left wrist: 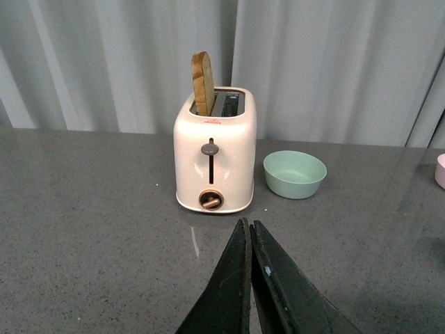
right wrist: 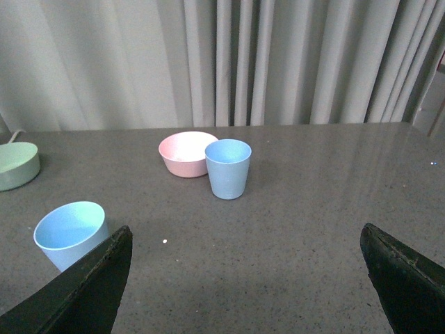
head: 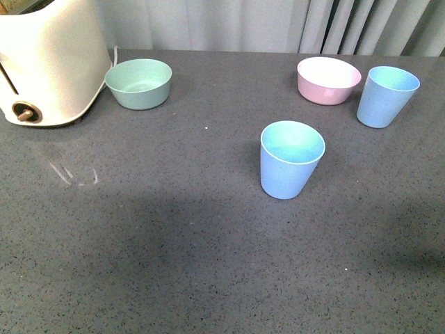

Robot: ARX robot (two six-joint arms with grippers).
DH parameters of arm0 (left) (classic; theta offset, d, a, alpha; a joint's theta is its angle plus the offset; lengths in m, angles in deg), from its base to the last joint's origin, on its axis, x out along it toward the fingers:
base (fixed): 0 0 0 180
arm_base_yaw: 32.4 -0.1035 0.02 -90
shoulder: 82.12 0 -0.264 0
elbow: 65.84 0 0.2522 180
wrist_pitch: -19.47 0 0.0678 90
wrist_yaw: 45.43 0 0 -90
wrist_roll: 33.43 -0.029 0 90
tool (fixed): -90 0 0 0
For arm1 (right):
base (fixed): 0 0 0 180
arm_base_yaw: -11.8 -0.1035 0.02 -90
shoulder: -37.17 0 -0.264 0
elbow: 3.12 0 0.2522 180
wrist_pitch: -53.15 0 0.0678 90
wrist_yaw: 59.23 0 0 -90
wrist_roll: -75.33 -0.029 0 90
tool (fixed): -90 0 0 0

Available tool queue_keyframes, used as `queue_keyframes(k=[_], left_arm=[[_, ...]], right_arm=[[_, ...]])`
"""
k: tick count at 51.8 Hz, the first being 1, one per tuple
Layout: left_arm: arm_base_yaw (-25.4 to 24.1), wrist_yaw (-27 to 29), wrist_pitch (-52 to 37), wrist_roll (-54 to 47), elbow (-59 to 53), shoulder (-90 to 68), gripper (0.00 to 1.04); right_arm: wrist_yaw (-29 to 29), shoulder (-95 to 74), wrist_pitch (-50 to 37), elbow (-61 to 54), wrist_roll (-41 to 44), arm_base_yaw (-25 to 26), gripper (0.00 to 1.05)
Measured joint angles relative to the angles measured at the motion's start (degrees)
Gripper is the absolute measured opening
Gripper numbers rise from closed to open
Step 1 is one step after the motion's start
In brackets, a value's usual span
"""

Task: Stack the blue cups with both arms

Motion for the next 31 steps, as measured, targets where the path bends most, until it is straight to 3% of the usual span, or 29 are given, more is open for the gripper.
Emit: queue_keyframes(k=[14,18,23,31], left_arm=[[0.00,0.00,0.24,0.02,0.00,0.00,0.03],[0.00,0.00,0.26,0.00,0.00,0.02,0.20],[0.00,0.00,0.26,0.00,0.00,0.02,0.41],[0.00,0.00,0.26,0.00,0.00,0.02,0.63]], right_arm=[[-0.28,-0.28,0.39,0.15,-0.39,-0.04,0.96],[-1.09,-11.39,12.44,5.75,-3.85,1.64,0.96],[1.90,-30.08,1.92,11.34,-1.27,7.08,0.96],[4.24,-50.29,-12.35,20.74,3.96,9.94,0.96]])
